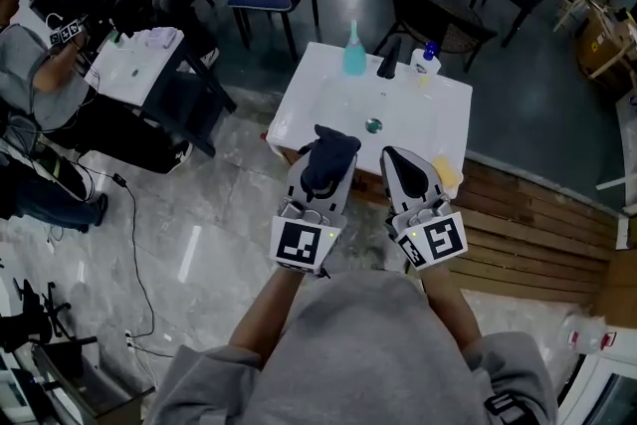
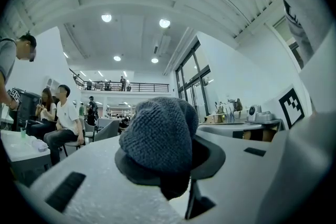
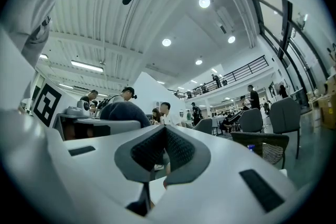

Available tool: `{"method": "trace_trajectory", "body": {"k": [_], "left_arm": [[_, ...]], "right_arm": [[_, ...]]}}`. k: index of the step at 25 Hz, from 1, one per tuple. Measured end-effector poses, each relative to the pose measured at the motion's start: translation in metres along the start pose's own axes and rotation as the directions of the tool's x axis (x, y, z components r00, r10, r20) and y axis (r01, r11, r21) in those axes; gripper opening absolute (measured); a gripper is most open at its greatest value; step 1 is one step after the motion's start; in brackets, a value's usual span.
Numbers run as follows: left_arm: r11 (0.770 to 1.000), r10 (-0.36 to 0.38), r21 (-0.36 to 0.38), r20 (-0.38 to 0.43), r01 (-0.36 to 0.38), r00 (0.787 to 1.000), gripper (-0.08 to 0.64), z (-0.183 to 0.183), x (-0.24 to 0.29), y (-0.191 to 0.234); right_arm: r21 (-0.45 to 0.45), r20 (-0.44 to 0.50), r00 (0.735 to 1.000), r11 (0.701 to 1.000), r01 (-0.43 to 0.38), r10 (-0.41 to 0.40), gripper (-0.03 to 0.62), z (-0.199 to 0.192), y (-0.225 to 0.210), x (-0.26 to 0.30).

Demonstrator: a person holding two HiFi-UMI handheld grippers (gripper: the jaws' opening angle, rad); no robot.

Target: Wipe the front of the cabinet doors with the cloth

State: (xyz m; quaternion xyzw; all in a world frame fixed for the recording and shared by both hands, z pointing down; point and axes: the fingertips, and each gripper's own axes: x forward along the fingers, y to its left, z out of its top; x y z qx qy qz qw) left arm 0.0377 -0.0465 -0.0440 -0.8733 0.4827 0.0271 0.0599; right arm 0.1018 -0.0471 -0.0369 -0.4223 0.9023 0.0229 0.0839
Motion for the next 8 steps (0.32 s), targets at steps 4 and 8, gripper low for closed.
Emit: {"method": "trace_trajectory", "body": {"k": [4, 8], "left_arm": [[1.000, 0.012, -0.008, -0.001, -0.012, 1.000, 0.098, 0.004, 0.000, 0.008], [0.999, 0.027, -0.040, -0.004, -0.027, 1.000, 0.098, 0.005, 0.001, 0.015]], "right_arm": [[-0.006, 0.014, 1.000, 1.000, -0.009, 0.010, 0.009, 0.003, 0.003, 0.009], [-0.009, 0.018, 1.000, 1.000, -0.022, 0.022, 0.009, 0.003, 0.005, 0.017]]}}
